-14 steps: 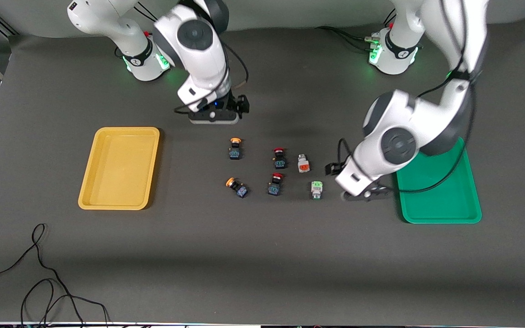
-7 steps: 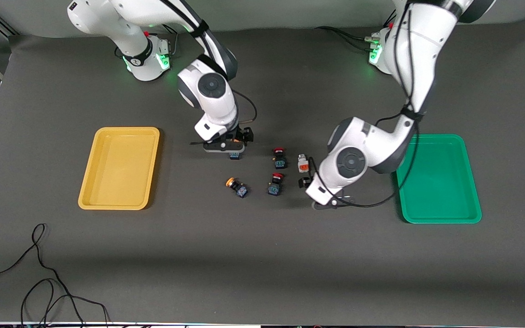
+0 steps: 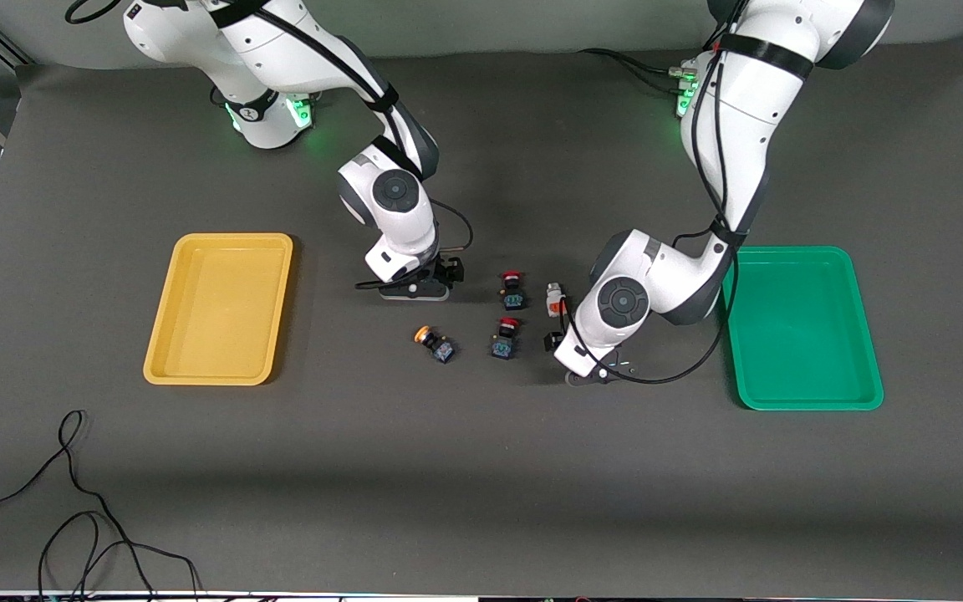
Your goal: Place green and yellow buttons in trays
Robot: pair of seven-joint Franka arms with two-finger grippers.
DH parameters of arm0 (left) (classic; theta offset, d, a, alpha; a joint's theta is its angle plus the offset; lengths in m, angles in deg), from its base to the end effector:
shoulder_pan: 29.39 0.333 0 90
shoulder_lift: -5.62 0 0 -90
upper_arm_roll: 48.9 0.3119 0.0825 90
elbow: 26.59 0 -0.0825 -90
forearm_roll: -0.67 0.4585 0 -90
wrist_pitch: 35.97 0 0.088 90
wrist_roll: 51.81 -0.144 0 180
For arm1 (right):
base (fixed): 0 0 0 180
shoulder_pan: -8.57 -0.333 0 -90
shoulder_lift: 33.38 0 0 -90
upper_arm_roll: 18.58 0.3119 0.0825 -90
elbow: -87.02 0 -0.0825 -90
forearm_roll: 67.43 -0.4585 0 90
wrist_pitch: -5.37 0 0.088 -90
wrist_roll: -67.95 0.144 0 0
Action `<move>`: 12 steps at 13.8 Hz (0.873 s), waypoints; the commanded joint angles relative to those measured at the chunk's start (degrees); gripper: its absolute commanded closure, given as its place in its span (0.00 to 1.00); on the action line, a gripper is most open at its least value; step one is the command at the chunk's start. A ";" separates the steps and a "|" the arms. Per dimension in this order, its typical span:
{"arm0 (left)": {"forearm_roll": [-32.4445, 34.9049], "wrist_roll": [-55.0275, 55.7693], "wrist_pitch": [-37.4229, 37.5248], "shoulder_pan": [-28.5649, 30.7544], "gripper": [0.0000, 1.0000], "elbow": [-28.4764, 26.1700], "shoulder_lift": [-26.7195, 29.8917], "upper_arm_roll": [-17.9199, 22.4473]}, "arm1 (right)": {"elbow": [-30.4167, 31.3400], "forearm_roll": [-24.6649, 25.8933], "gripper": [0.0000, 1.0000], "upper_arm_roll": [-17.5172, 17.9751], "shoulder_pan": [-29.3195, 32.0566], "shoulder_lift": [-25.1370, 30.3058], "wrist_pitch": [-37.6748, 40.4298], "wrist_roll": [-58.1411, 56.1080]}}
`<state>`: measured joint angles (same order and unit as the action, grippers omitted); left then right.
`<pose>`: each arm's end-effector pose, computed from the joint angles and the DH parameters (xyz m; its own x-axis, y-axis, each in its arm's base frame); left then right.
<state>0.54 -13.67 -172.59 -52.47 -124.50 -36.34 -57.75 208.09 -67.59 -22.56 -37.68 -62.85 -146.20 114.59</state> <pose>0.6031 -0.3753 0.0693 0.9843 0.1427 -0.1043 0.1486 -0.9876 0.0508 0.4565 0.4099 0.0637 0.9969 -0.0692 0.0369 -0.0695 -0.9975 0.0086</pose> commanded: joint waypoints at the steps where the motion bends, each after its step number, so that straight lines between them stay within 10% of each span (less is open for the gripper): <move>1: 1.27 0.71 -0.93 -0.47 0.42 -1.50 0.91 0.50 | -1.10 0.86 0.58 -0.85 -0.94 0.11 0.39 -0.14; 3: 2.59 0.79 -0.93 -0.39 1.00 -1.50 0.91 0.41 | -1.28 0.86 0.63 -0.85 -0.86 0.46 0.66 -0.31; 6: 2.50 1.32 1.00 0.14 1.00 -1.32 3.09 0.41 | -1.63 0.86 0.64 -0.85 -0.86 3.00 3.71 -0.84; 12: 2.15 -11.82 33.05 8.99 1.00 5.27 16.71 0.24 | -19.70 -0.19 0.64 -1.90 -0.15 12.15 37.79 -4.88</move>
<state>2.40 -18.97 -145.82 -47.39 -118.44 -25.00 -57.27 195.10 -67.43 -23.14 -37.67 -52.06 -117.58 112.15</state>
